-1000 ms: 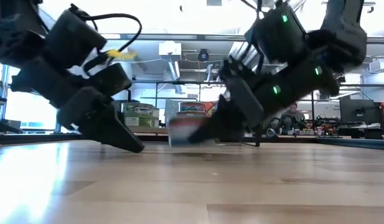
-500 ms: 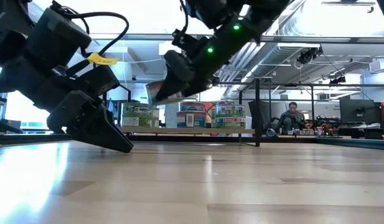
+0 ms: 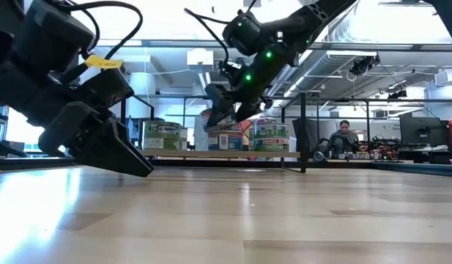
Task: Stack canned seafood by type on shelf
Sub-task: Stack the blue-pink tuna can on top of the blue-pink tuna can on the shelf
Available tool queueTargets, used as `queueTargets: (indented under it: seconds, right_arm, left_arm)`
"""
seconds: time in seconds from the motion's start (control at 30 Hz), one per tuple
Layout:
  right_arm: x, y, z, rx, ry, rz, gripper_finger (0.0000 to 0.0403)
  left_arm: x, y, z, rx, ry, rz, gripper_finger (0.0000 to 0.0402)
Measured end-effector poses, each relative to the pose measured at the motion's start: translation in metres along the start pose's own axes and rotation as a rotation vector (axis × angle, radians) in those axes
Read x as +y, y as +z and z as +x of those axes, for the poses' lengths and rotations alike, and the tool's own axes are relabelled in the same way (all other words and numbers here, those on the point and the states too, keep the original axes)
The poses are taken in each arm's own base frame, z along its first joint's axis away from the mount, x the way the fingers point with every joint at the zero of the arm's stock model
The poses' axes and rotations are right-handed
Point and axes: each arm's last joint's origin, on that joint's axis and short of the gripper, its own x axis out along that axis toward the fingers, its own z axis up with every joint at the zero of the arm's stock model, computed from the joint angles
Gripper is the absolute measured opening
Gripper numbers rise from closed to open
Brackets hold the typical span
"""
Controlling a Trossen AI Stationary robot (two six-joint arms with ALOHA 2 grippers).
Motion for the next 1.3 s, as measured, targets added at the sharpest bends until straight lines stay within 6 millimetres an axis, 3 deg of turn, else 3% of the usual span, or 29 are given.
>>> queueTargets:
  seconds: [0.33, 0.73, 1.3]
  right_arm:
    - [-0.0024, -0.0018, 0.0009, 0.021, -0.009, 0.015, 0.0391]
    - [-0.0070, 0.0045, -0.0079, 0.007, -0.043, 0.018, 0.0397]
    - [-0.0089, -0.0032, -0.0083, 0.089, -0.035, -0.018, 0.0399]
  left_arm:
    - [-0.0003, 0.0005, -0.0001, -0.006, 0.001, -0.003, 0.0245]
    - [-0.0001, 0.0005, -0.0001, -0.007, 0.001, -0.006, 0.0245]
    - [-0.0003, 0.0009, -0.0001, -0.011, -0.001, -0.007, 0.0245]
